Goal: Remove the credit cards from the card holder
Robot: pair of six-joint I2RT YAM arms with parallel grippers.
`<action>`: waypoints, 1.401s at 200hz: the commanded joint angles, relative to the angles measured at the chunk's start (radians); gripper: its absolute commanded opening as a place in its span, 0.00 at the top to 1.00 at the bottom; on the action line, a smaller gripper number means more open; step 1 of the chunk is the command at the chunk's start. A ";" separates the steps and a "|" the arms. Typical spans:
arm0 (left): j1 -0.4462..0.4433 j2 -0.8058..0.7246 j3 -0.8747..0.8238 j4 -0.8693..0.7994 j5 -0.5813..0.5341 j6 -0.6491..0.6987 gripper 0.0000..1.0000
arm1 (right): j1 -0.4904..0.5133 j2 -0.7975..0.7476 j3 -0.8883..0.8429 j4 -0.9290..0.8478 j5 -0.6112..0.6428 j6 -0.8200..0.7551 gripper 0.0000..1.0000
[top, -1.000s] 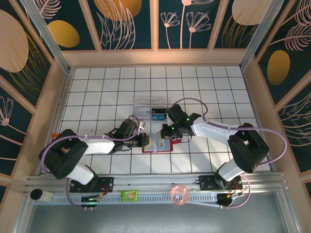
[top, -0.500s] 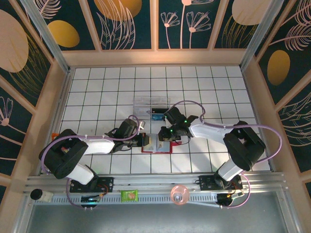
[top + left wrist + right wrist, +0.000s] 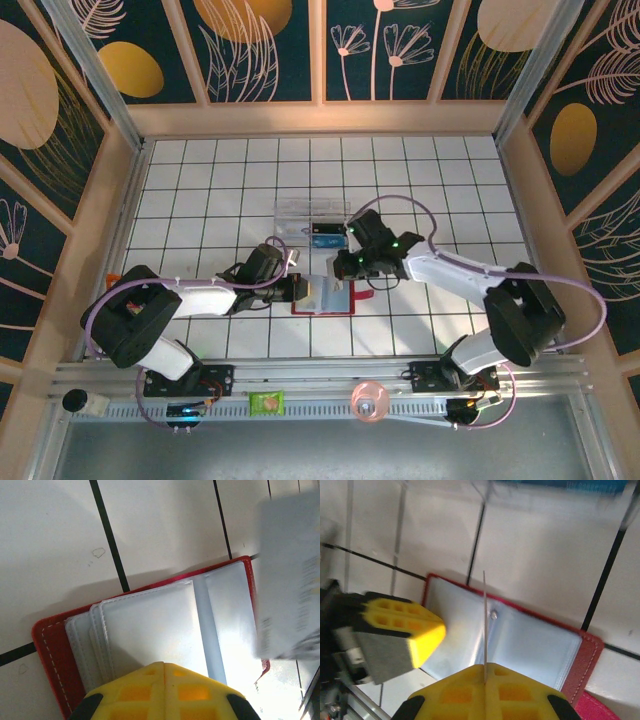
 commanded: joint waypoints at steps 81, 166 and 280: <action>0.143 -0.399 -0.010 -0.168 -0.049 -0.059 0.42 | -0.023 -0.038 0.240 -0.055 0.078 -0.513 1.00; 0.284 -0.531 -0.075 -0.288 -0.074 -0.110 0.05 | 0.037 0.290 0.757 -0.445 0.055 -1.015 1.00; 0.345 -0.528 -0.082 -0.375 -0.164 -0.111 0.02 | 0.141 0.609 1.067 -0.535 0.315 -1.330 1.00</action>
